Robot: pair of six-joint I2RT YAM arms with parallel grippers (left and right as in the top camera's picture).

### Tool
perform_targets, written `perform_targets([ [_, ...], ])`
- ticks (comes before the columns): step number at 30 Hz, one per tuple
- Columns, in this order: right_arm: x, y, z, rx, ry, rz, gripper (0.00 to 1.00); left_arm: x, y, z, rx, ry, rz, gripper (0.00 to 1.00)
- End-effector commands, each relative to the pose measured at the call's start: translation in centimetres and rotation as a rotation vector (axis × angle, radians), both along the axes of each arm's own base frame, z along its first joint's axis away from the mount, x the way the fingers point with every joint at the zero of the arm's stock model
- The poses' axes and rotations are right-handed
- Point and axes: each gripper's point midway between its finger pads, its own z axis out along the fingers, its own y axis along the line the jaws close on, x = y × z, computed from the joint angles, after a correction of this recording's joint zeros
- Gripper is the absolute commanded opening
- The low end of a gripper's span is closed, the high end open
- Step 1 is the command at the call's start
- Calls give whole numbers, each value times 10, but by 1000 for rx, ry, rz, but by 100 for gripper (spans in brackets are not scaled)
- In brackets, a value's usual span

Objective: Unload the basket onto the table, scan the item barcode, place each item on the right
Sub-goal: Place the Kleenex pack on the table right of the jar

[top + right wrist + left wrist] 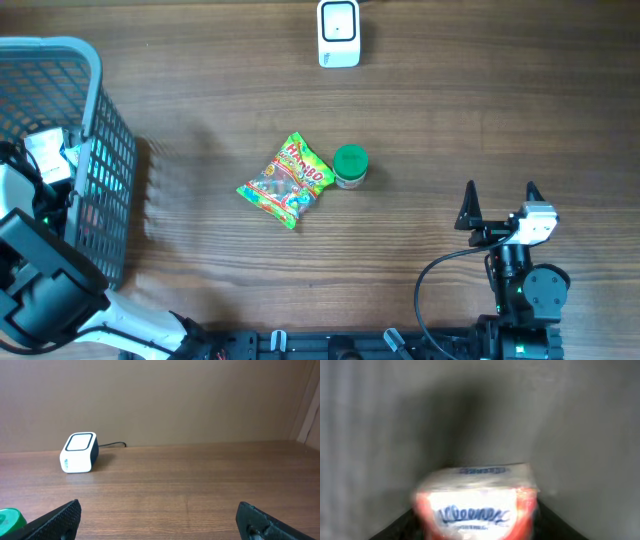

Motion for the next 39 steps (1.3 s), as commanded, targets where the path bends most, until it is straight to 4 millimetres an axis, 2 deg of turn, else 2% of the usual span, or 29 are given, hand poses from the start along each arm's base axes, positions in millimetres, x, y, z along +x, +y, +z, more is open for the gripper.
perform_targets([
  [1, 0, -1, 1, 12, -5, -5, 100, -13, 9, 26, 57, 3, -3, 48],
  [3, 0, -1, 1, 11, -5, -5, 100, -13, 19, 57, 110, -44, -6, 48],
  [5, 0, -1, 1, 12, -5, -5, 100, -18, 28, 97, 174, -103, 25, 45],
  [6, 0, -1, 1, 12, -5, -5, 100, -22, 31, 124, 218, -144, 41, 43],
  [8, 0, -1, 1, 11, -5, -5, 100, -25, 29, 162, 269, -224, 53, 43],
  [10, 0, -1, 1, 11, -5, -5, 100, -21, 16, 203, 302, -358, 40, 43],
  [12, 0, -1, 1, 11, -5, -5, 100, -10, -11, 239, 290, -528, -12, 43],
  [13, 0, -1, 1, 11, -5, -5, 100, -2, -34, 259, 267, -642, -67, 43],
  [15, 0, -1, 1, 12, -5, -5, 100, 16, -93, 299, 200, -856, -228, 43],
  [17, 0, -1, 1, 12, -5, -5, 100, 24, -138, 321, 161, -957, -365, 42],
  [20, 0, -1, 1, 11, -5, -5, 100, 31, -213, 340, 116, -1035, -612, 40],
  [21, 0, -1, 1, 12, -5, -5, 100, 34, -237, 342, 104, -1039, -690, 38],
  [25, 0, -1, 1, 11, -5, -5, 100, 48, -310, 329, 91, -983, -881, 38],
  [27, 0, -1, 1, 12, -5, -5, 100, 62, -354, 317, 84, -954, -975, 39],
  [29, 0, -1, 1, 11, -5, -5, 100, 80, -409, 299, 89, -936, -1092, 42],
  [30, 0, -1, 1, 11, -5, -5, 100, 89, -438, 287, 88, -927, -1144, 43],
  [33, 0, -1, 1, 11, -5, -5, 100, 110, -503, 242, 64, -882, -1243, 44],
  [36, 0, -1, 1, 12, -5, -5, 100, 125, -552, 189, 43, -834, -1307, 44],
  [37, 0, -1, 1, 11, -5, -5, 100, 131, -570, 159, 39, -798, -1333, 44],
  [39, 0, -1, 1, 12, -5, -5, 100, 135, -589, 113, 35, -737, -1366, 44],
])
